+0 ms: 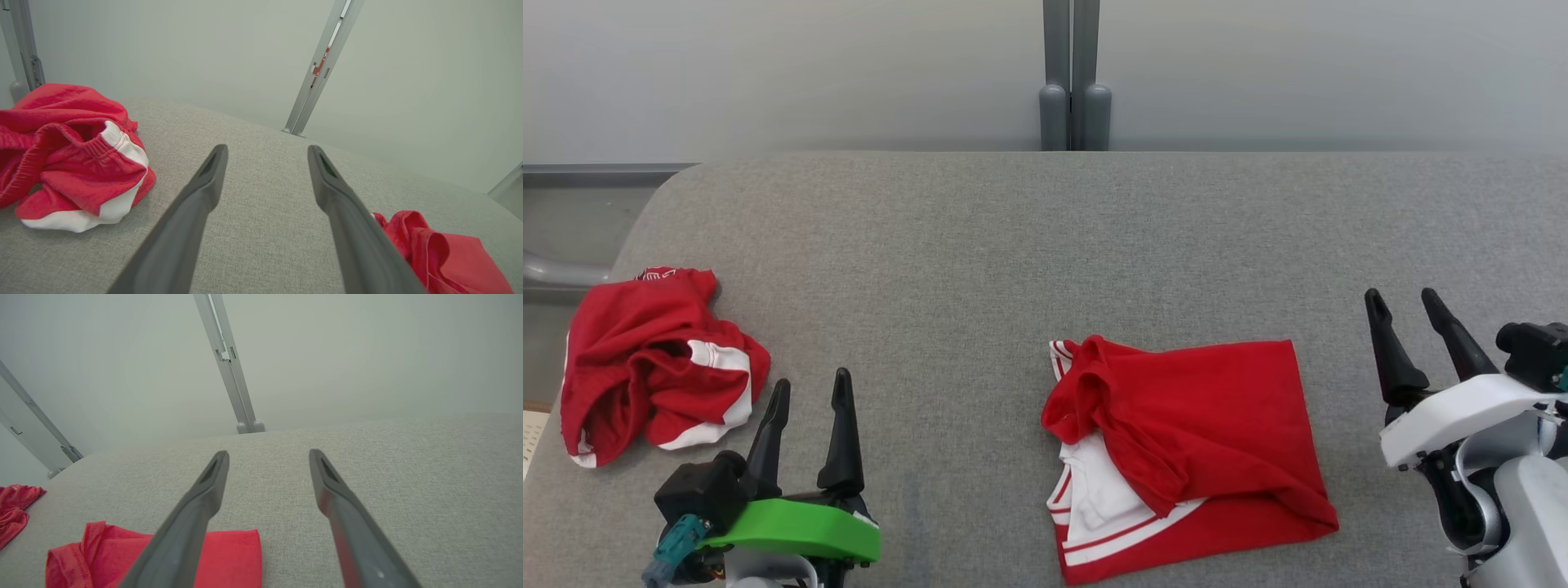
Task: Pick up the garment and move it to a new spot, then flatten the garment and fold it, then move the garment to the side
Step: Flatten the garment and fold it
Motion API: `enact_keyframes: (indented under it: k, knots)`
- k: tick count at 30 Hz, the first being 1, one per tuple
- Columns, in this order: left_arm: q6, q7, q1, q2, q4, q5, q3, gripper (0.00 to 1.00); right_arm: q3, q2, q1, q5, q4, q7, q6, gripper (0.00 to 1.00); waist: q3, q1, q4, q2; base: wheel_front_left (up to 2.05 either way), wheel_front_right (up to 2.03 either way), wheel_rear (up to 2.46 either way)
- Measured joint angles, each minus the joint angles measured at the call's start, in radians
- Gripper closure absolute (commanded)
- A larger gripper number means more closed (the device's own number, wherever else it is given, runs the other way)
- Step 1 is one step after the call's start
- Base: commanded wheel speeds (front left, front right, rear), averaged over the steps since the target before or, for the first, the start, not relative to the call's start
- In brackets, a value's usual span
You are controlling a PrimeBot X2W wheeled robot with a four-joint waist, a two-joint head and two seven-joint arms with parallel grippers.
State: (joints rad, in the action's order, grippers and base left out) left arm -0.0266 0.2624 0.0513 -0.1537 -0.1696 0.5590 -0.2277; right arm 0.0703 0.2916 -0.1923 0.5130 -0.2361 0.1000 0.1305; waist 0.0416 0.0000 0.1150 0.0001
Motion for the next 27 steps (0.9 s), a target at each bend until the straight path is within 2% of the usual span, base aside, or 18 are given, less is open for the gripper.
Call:
enact_keyframes:
  k: [4, 5, 6, 7, 8, 14, 21, 27]
  knots:
    - [0.004, 0.0, 0.001, 0.001, -0.003, -0.003, 0.0, 0.0, 0.03, -0.034, 0.003, -0.021, -0.027, -0.044, 0.0, 0.0, 0.004, 0.0, 0.001, 0.0, 0.0, 0.0, 0.0]
    - [0.005, 0.0, 0.001, 0.002, -0.004, -0.005, 0.0, 0.0, 0.042, -0.044, 0.003, -0.025, -0.042, -0.062, 0.0, 0.07, 0.004, 0.0, 0.002, 0.0, 0.0, 0.0, 0.0]
    - [0.006, 0.0, 0.001, 0.002, -0.005, -0.006, 0.0, 0.0, 0.052, -0.052, 0.003, -0.025, -0.058, -0.077, 0.0, 0.5, 0.005, 0.0, 0.004, 0.0, 0.0, 0.0, 0.0]
    - [0.006, 0.0, 0.002, 0.003, -0.005, -0.006, 0.0, 0.0, 0.063, -0.063, 0.003, -0.022, -0.079, -0.093, 0.0, 0.72, 0.006, 0.0, 0.006, 0.0, 0.0, 0.0, 0.0]
    - [0.009, 0.0, 0.003, 0.005, -0.006, -0.006, -0.002, 0.0, 0.076, -0.07, 0.004, -0.02, -0.104, -0.105, 0.0, 1.0, 0.007, 0.0, 0.01, 0.0, 0.0, 0.0, 0.0]
    - [0.01, 0.0, 0.007, 0.008, -0.009, -0.008, 0.002, 0.0, 0.183, -0.091, 0.004, 0.049, -0.202, -0.152, 0.0, 1.0, 0.012, 0.0, 0.04, 0.0, 0.0, 0.0, 0.0]
    - [0.015, 0.0, 0.007, 0.012, -0.016, -0.009, 0.008, 0.0, 0.416, -0.122, 0.032, 0.175, -0.19, -0.179, 0.0, 1.0, 0.012, 0.0, 0.074, -0.0001, 0.0, 0.0, 0.0]
    - [0.017, 0.0, 0.007, 0.016, -0.016, -0.014, 0.012, 0.0, 0.611, -0.153, 0.023, 0.262, -0.172, -0.15, 0.0, 1.0, 0.012, 0.0, 0.086, -0.0001, 0.0, 0.0, 0.0]
